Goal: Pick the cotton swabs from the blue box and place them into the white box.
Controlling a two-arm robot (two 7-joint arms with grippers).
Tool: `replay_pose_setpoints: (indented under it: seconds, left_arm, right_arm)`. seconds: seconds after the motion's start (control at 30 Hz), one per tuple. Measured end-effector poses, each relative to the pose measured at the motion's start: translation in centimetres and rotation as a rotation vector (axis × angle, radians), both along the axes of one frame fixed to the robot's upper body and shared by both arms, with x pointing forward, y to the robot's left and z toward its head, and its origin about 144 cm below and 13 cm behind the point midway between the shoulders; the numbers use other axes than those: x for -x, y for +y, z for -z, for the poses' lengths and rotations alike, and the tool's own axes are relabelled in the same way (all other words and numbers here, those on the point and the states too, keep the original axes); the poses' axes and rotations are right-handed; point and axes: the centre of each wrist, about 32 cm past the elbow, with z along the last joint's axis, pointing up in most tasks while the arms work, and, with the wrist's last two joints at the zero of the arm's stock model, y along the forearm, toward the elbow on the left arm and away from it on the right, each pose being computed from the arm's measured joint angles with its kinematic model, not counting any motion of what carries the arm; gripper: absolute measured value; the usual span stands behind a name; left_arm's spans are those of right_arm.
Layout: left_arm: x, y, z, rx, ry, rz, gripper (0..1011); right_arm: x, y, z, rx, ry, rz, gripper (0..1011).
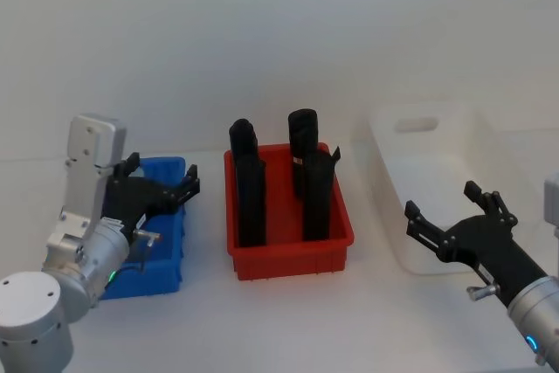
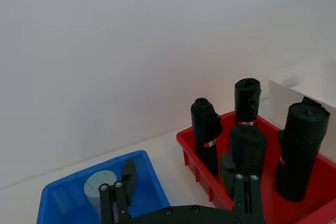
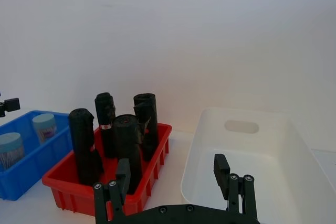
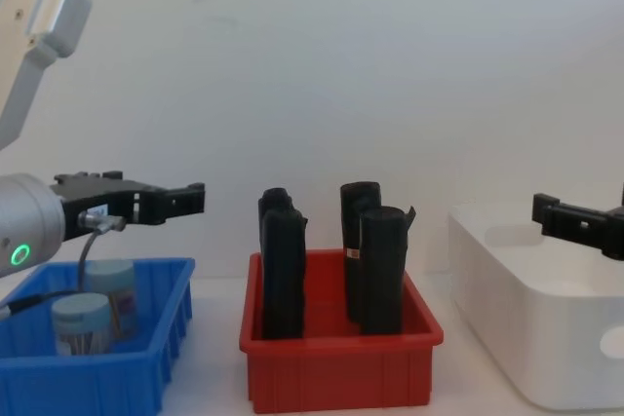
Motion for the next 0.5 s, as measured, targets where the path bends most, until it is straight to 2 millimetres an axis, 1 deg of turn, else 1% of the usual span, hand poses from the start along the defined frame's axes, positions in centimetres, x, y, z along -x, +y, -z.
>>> replay_pose_setpoints:
  seconds: [0.23,0.5]
  left_arm:
    - [-0.7,1.3,0.3,0.028,0.047,-0.037,1004]
    - [-1.3,2.4,0.6,0.043,0.085,-0.06,1004]
  right_arm:
    - [0.0,0.0,0.0,0.0,0.0,0.0,1002]
    - [0.0,0.0,0.0,0.0,0.0,0.0,1002]
